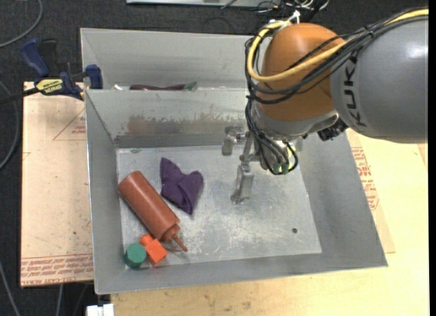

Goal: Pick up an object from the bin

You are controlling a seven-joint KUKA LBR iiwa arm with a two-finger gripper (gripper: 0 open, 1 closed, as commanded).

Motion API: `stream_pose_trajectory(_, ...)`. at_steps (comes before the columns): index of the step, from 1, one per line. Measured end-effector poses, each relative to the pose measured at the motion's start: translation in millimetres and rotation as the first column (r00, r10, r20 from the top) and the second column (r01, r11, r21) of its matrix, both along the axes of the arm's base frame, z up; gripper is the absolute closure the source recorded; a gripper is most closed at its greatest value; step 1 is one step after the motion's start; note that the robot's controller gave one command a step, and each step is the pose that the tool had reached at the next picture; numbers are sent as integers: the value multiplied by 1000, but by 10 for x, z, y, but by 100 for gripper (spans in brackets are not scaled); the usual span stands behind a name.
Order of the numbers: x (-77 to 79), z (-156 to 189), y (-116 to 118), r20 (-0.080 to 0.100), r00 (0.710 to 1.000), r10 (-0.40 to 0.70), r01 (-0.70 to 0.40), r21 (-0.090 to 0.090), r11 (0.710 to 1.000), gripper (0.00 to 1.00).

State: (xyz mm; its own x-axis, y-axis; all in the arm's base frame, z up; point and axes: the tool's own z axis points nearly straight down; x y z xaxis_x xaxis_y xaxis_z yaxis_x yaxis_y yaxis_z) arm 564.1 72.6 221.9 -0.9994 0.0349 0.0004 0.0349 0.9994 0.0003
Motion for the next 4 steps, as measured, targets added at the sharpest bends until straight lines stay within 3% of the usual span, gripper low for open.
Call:
stream_pose_trajectory(1, 113, -183, 137, 6, 998, -62, 62, 4, 998, 0)
stream_pose_trajectory(2, 107, -525, 386, 3, 973, -229, 229, 1, 973, 0)
stream_pose_trajectory(3, 276, -744, 629, 2, 974, -228, 228, 5, 974, 0)
stream_pose_trajectory(4, 452, -927, 616, 7, 1000, 23, -23, 2, 1000, 0)
